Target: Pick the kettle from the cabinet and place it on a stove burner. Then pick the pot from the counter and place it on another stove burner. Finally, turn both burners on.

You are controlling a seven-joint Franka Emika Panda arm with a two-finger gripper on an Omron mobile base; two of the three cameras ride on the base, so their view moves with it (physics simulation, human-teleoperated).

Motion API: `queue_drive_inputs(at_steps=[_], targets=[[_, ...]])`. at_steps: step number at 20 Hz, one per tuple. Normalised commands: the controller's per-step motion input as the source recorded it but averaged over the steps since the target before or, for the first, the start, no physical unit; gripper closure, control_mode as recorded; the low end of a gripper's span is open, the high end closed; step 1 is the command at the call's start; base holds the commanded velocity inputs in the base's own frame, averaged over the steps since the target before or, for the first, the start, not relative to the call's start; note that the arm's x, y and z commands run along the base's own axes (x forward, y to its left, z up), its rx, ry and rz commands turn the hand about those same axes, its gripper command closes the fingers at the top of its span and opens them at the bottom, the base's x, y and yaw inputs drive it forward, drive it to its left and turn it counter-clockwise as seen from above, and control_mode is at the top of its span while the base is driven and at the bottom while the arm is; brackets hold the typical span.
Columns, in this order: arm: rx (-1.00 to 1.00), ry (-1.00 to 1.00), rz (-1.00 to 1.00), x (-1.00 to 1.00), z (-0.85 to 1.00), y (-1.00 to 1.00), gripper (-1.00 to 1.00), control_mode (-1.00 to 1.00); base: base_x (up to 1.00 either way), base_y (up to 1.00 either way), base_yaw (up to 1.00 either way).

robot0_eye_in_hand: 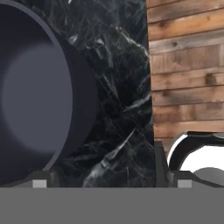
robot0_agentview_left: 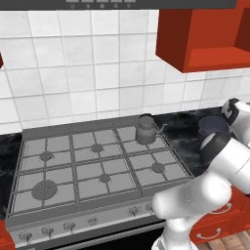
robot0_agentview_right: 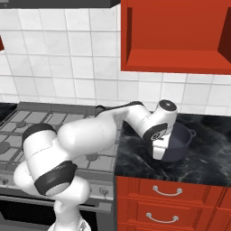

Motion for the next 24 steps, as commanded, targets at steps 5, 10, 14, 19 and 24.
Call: queue_drive_inputs(at_steps=[5, 10, 14, 19, 24], targets=[[0.00, 0.00, 0.00, 0.24, -0.14, -0.18, -1.00, -1.00, 0.00, 0.00, 0.00], [0.00, 0.00, 0.00, 0.22, -0.11, -0.07, -1.00, -1.00, 0.00, 0.00, 0.00], [0.00, 0.00, 0.00, 0.18, -0.15, -0.02, -1.00, -1.00, 0.00, 0.00, 0.00], [0.00, 0.00, 0.00, 0.20, -0.17, -0.03, -1.00, -1.00, 0.00, 0.00, 0.00], [0.00, 0.00, 0.00, 0.28, -0.23, -0.07, -1.00, -1.00, 0.00, 0.00, 0.00]])
